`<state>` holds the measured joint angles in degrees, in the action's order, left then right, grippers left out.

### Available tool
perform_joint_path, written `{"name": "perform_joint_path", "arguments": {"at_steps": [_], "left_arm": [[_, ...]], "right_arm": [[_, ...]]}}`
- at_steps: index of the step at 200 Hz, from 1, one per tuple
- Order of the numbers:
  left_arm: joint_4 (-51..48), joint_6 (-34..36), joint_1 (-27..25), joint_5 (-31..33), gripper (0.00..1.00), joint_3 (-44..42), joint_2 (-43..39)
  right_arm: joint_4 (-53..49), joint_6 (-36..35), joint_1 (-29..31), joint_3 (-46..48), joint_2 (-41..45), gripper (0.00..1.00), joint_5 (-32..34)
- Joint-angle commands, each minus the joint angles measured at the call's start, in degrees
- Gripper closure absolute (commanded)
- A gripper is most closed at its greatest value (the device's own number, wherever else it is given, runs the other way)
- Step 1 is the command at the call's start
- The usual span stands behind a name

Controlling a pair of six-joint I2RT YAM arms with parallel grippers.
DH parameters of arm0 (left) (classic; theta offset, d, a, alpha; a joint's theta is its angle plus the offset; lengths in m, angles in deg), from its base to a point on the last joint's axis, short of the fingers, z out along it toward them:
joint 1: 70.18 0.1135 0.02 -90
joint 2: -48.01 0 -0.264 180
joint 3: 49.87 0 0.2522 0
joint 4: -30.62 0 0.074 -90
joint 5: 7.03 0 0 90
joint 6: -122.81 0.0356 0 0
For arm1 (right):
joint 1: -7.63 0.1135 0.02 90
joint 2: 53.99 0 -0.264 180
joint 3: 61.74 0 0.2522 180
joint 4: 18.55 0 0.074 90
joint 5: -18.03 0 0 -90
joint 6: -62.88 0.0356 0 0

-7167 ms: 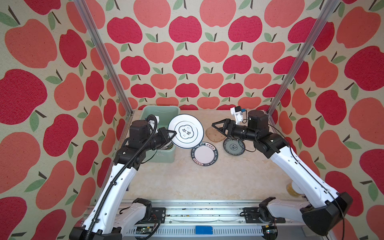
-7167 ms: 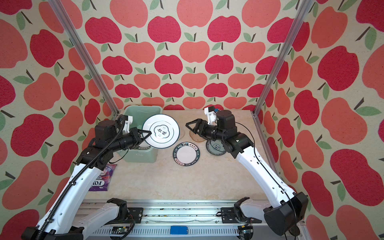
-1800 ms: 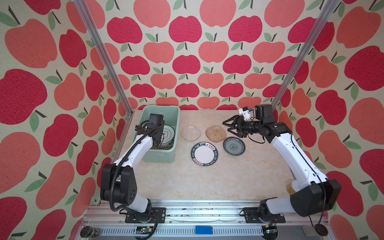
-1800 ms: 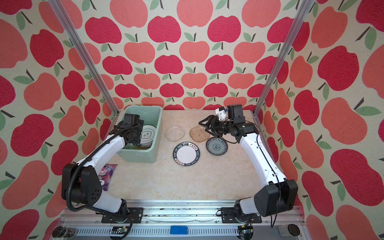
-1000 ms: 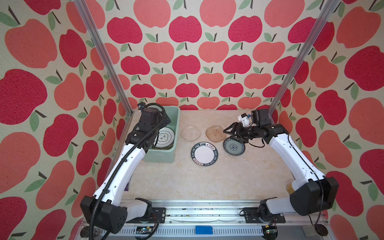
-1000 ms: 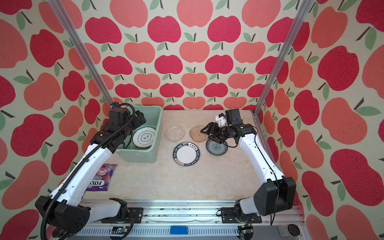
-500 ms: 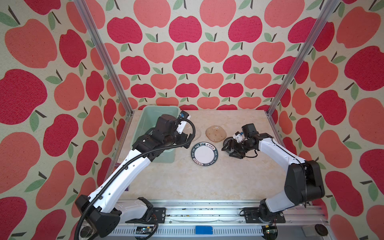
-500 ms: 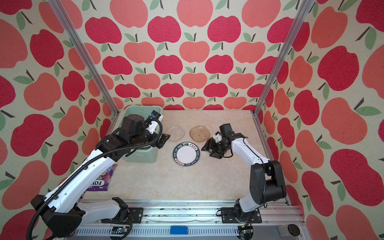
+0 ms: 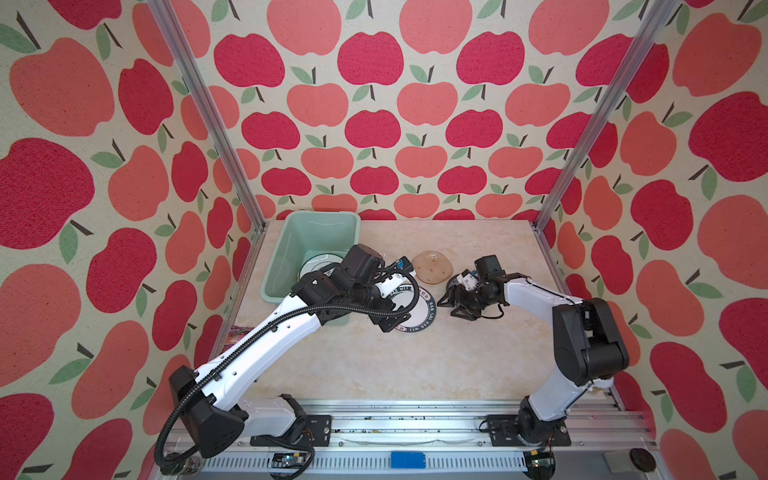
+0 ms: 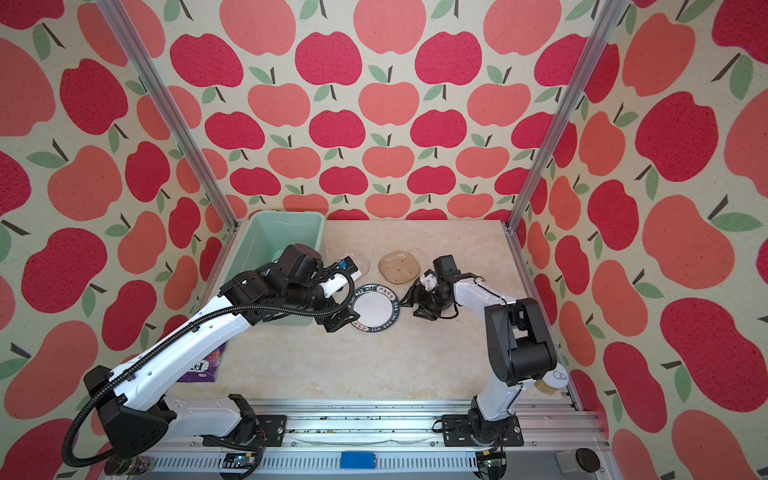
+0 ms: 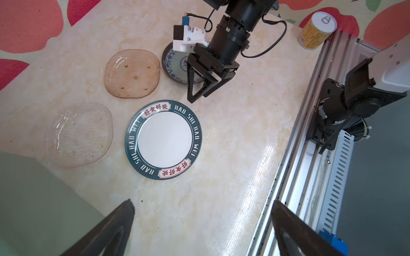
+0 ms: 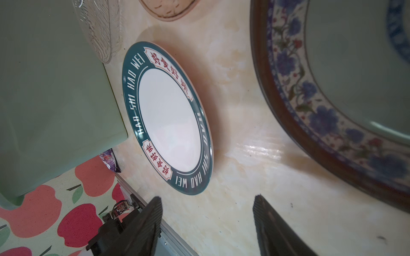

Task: Place the plates into the plastic bin on the countertop
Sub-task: 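Lower the right gripper onto the rim of the HAO SHI HAO WEI plate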

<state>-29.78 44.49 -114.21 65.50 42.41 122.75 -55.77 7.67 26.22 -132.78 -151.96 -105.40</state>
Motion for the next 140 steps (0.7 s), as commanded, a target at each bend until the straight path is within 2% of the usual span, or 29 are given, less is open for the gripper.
{"name": "perform_joint_path", "arguments": {"at_steps": [1,80,140], "left_arm": [[-1.28,-2.57,-0.44,-1.98,0.02,-0.75,0.54],[-0.01,-4.12,-0.44,-1.0,0.03,-1.09,1.7],[0.29,-6.21,-0.45,0.95,0.03,-2.4,0.12]], "right_arm": [[5.52,2.49,0.82,1.36,-2.23,0.34,-2.25],[9.54,5.16,2.93,-1.94,-9.77,0.44,-4.67],[10.82,6.44,3.38,-2.58,-13.2,0.61,-5.59]]}}
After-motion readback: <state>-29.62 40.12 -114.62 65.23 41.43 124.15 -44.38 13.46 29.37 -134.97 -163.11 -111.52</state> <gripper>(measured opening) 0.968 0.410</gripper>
